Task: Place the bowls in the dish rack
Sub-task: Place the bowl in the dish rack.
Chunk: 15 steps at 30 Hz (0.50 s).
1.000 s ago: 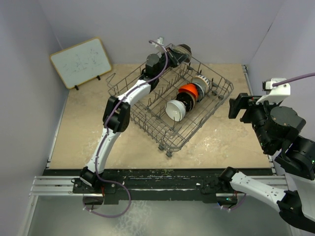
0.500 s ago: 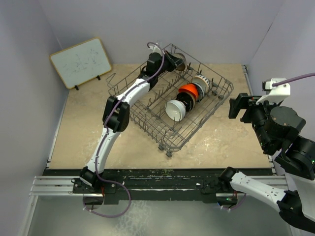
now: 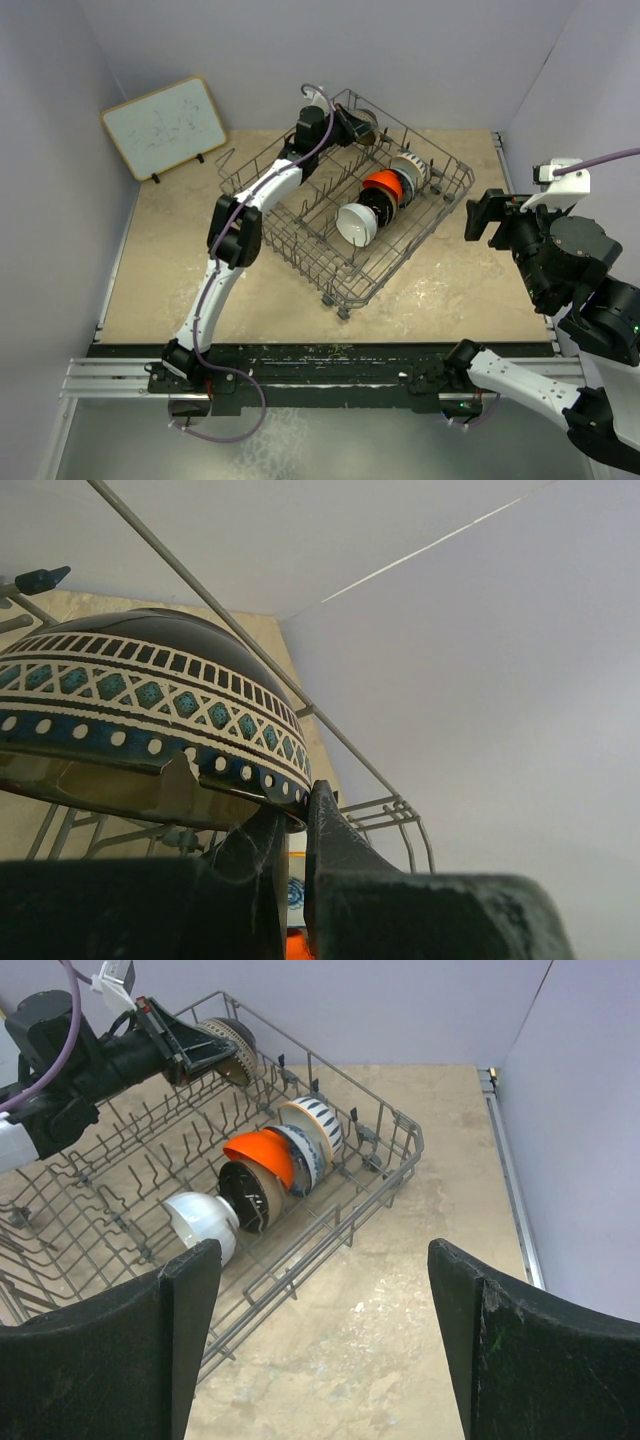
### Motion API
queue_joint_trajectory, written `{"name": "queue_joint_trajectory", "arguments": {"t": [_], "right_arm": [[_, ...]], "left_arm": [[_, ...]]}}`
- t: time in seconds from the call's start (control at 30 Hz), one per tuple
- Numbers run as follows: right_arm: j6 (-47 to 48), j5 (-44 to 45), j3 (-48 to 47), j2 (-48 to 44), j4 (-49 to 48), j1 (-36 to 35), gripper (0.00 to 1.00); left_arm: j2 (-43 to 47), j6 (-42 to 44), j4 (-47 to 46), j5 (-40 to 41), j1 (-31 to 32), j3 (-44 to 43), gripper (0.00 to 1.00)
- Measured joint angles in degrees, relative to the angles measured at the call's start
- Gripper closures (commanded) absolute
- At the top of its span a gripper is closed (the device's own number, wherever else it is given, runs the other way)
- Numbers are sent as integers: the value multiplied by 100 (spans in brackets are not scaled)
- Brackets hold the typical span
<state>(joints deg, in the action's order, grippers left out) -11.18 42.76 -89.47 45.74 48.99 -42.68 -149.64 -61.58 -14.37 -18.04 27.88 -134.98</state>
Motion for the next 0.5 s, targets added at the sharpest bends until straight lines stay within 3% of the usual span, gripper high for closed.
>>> {"name": "queue_joint_trajectory", "arguments": {"t": [0.5], "right_arm": [[52, -24, 0, 0, -48, 0, 15]], "left_arm": [[409, 264, -1071, -415, -98, 1193, 100]]}}
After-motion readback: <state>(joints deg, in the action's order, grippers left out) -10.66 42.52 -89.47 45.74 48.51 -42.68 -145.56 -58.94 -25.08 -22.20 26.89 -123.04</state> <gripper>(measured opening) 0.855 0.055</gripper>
